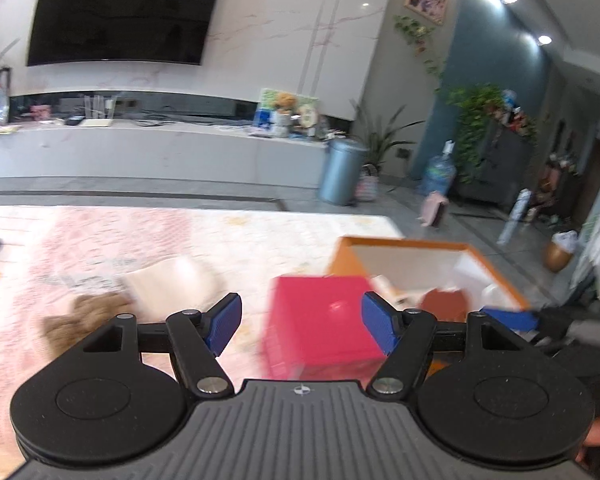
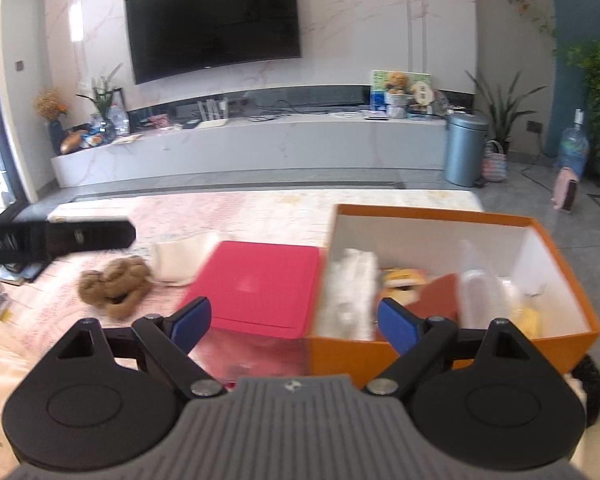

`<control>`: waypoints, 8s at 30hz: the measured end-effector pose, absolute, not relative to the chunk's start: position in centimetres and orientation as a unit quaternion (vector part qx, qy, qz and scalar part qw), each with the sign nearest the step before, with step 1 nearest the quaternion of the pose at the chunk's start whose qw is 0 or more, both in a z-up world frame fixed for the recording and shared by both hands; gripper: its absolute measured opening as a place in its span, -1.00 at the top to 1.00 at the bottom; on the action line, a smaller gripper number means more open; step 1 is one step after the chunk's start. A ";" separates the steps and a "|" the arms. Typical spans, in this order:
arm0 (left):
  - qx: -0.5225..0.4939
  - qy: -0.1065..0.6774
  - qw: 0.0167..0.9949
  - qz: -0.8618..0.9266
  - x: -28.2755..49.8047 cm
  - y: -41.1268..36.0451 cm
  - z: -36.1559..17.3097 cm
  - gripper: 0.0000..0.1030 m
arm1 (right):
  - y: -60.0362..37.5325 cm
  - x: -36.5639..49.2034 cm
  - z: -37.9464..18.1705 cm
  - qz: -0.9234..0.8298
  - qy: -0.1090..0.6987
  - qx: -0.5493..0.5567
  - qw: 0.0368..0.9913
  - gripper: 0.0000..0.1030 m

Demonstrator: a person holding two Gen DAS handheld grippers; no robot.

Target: Organize soft objects

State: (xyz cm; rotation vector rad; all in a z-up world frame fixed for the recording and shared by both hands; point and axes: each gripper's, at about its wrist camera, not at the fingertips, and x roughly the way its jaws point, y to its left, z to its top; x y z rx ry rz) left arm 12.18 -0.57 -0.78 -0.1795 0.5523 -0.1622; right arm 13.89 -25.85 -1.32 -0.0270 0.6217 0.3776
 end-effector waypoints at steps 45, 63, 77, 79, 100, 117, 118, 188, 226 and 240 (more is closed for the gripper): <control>0.124 0.396 0.909 -0.049 19.6 14.6 -12.8 -0.65 | -2.5 27.0 -9.5 0.284 0.390 -0.131 0.866 -0.50; 0.062 0.369 0.927 0.010 18.6 15.7 -13.5 0.09 | 0.6 32.6 -16.2 0.231 0.440 -0.133 0.857 0.10; -0.067 0.321 0.943 0.058 16.1 17.9 -9.1 0.25 | -0.6 30.5 -12.3 0.249 0.395 -0.149 0.871 0.63; -0.077 0.315 0.944 0.064 15.6 17.7 -8.4 0.26 | -0.9 29.6 -11.1 0.257 0.385 -0.143 0.875 0.63; -0.130 0.256 0.958 -0.008 11.1 10.6 0.7 0.28 | -13.7 20.0 3.4 0.282 0.256 -0.063 0.922 0.77; -0.108 0.268 0.944 -0.160 15.1 -3.3 3.7 0.28 | -29.8 17.9 6.6 0.155 0.199 -0.061 0.966 0.77; -0.106 0.273 0.941 -0.169 15.6 -4.2 3.6 0.28 | -30.6 18.0 6.6 0.146 0.199 -0.063 0.967 0.77; -0.065 0.270 0.936 -0.219 21.3 -12.8 3.6 -0.54 | -38.5 20.5 3.9 0.032 0.246 -0.071 0.966 -0.68; 0.034 0.161 0.986 0.008 4.4 -8.3 -0.9 -1.00 | -29.9 4.0 -1.0 0.069 0.232 0.035 0.970 -0.95; -0.018 0.211 0.977 0.040 3.1 -6.3 -5.9 -1.00 | -30.2 2.4 -5.5 0.064 0.215 0.033 0.974 -0.95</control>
